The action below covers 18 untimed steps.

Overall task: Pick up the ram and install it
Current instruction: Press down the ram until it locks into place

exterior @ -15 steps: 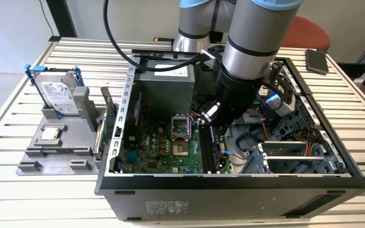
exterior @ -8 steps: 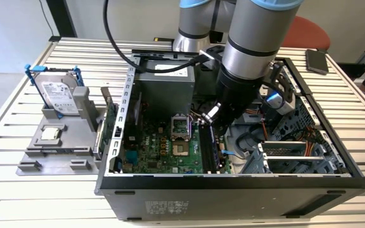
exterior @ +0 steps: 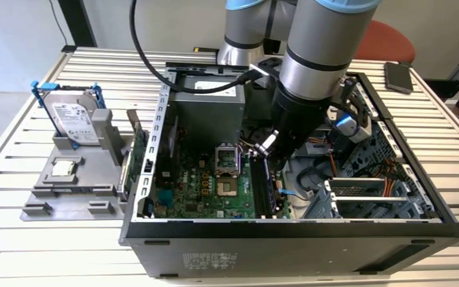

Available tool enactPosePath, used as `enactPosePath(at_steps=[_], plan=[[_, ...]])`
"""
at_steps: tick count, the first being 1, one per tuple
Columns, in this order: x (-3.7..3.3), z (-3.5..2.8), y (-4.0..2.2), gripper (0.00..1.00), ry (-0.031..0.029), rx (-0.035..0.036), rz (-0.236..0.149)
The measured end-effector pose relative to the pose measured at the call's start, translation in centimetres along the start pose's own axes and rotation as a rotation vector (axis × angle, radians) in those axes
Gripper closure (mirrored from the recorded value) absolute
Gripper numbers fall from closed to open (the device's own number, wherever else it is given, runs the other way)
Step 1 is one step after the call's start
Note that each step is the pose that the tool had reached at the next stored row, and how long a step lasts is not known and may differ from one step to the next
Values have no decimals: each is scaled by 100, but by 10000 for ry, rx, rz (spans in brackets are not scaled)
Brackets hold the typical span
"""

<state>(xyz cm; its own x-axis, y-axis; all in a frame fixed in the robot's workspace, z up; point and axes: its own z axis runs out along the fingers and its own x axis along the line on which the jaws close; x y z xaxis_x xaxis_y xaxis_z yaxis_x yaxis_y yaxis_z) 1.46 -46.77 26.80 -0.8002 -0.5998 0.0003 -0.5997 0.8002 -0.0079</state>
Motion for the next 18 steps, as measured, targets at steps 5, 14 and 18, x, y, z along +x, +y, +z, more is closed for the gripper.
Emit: enactPosePath(at_steps=[5,14,18], plan=[[0,0,0,100,-4,0,-461],[0,0,0,100,-11,1,-1357],[0,0,0,100,-13,1,-1704]])
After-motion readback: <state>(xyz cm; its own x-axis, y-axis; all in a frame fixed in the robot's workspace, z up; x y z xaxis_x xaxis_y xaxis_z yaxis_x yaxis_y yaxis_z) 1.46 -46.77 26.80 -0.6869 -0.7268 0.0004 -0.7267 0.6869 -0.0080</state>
